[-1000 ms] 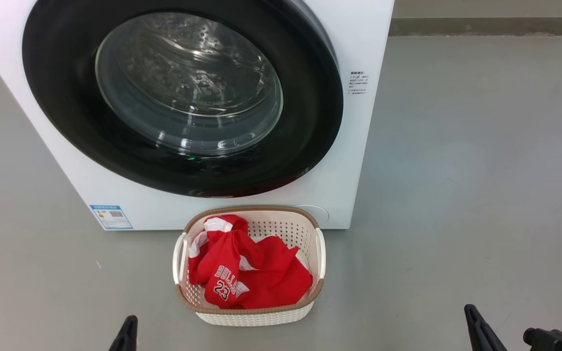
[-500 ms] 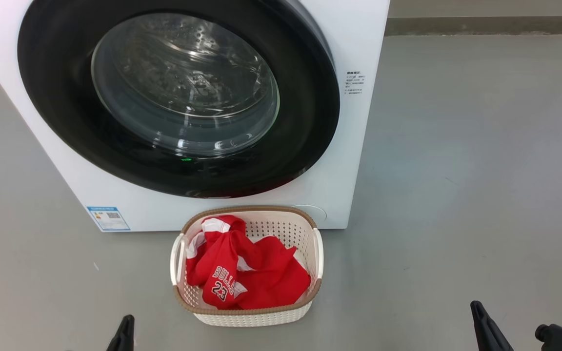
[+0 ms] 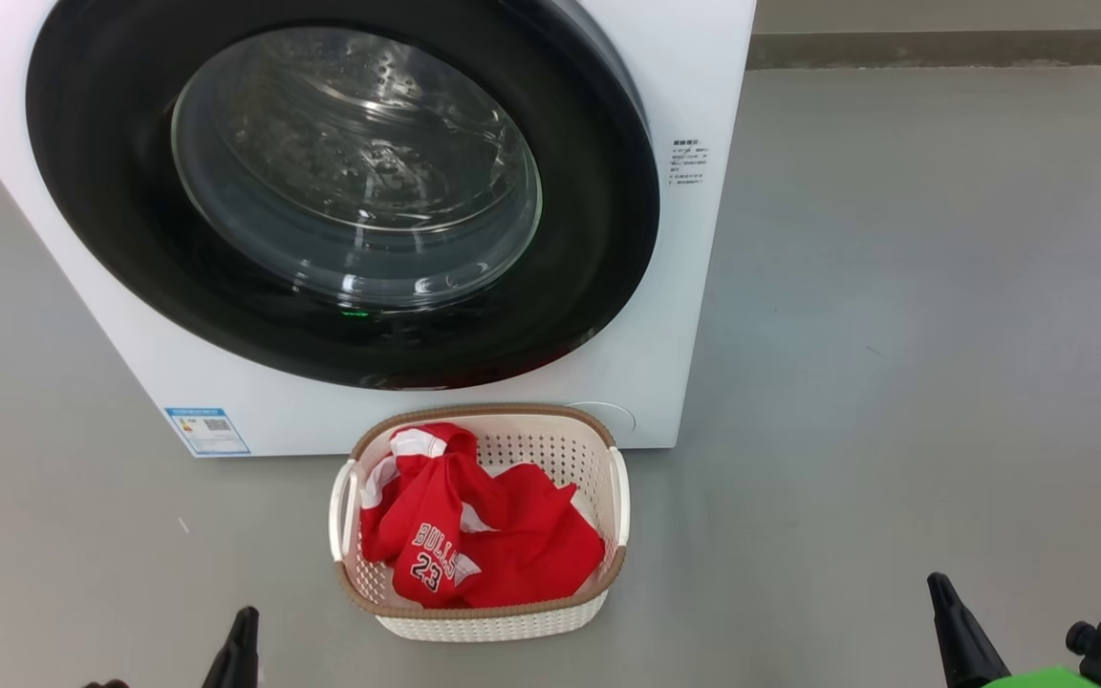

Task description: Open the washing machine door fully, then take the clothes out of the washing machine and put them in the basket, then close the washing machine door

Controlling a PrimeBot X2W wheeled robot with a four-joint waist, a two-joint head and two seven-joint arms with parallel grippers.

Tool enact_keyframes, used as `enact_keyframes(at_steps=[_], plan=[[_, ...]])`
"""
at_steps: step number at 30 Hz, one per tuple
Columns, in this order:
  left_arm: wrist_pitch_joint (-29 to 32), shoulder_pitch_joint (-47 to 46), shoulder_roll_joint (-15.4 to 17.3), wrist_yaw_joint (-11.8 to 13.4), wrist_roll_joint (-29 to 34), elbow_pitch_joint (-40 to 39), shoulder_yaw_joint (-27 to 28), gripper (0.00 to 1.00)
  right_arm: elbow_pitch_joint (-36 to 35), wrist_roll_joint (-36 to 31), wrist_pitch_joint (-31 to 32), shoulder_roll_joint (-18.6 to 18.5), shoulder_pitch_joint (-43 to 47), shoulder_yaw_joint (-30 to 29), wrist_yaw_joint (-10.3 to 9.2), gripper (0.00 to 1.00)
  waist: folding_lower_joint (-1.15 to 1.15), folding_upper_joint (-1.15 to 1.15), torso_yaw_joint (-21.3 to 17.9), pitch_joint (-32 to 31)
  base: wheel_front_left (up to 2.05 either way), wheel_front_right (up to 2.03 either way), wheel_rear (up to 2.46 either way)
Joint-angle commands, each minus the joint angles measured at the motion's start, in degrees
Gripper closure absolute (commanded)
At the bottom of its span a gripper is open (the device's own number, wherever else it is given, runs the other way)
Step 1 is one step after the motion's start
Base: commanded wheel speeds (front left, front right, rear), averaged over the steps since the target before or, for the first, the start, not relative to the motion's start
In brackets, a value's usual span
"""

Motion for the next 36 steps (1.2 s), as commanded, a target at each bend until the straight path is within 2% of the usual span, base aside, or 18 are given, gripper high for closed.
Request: enact_keyframes(at_steps=[1, 36], plan=[[0.3, -2.5, 0.6, -0.2, -1.5, -1.7, 1.3, 1.0, -1.7, 1.7, 0.3, -0.4, -3.0, -0.1, -0.08, 1.0, 0.0, 0.0, 0.0, 0.0, 0.0, 0.0, 0.0], [5.9, -5.2, -0.5, -0.3, -22.7, -2.3, 3.2, 1.0, -3.6, 21.0, 6.1, -0.3, -6.6, -1.5, -0.14, 1.0, -0.01, 0.0, -1.2, 0.0, 0.0, 0.0, 0.0]])
